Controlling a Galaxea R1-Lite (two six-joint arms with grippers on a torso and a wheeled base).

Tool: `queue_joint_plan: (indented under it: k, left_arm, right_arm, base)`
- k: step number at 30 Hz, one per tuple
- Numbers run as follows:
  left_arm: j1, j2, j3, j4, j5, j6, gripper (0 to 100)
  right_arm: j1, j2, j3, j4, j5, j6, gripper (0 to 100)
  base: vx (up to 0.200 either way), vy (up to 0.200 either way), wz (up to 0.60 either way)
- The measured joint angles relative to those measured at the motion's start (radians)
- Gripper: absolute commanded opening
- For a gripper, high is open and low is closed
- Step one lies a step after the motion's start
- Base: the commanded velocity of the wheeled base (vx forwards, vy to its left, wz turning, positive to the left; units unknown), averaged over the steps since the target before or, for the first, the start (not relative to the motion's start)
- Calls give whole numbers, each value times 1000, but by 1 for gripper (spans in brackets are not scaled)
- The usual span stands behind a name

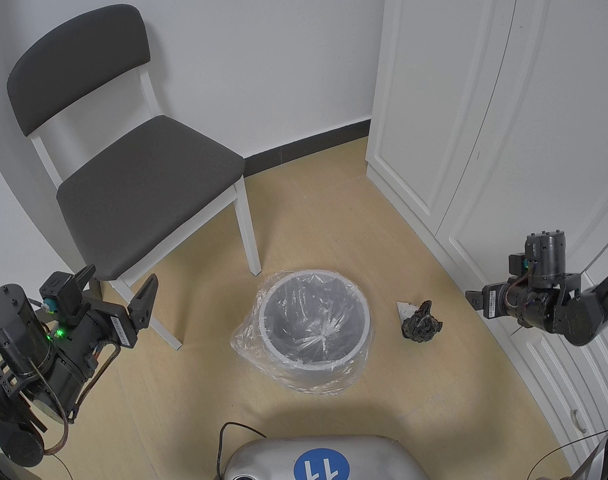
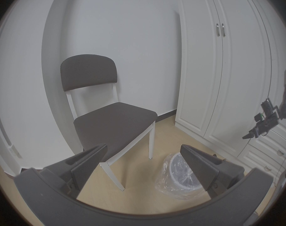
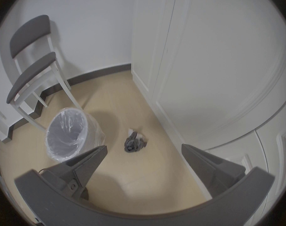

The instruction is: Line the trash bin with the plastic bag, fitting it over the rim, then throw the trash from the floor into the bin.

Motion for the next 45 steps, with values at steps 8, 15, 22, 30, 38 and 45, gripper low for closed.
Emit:
queue_joint_plan:
  k: [8,15,22,30,38,45]
  left_arm:
    - [3,-29,16,7,-13,-6,100]
    - [5,-29,44,3,-18,-103,100]
    - [52,-3,46,-3,-21,-289,100]
    - [84,53,37,-9,-18,-323,100]
    - [66,107,37,-86,-14,-323,100]
    - [55,156,77,-176,-11,-323,100]
  right_arm:
    - [-24,76,-330,308,129,166,100]
    - [-15,257,-596,377,163,169,100]
    - [-9,470,-852,435,153,108,100]
    - [-26,651,-1000,441,150,96,100]
    - [-57,777,-1082,442,152,110,100]
    - [-59,878,-1163,441,161,171,100]
  base:
    - [0,0,0]
    - [0,0,0]
    - [0,0,0]
    - [0,0,0]
    - [0,0,0]
    - [0,0,0]
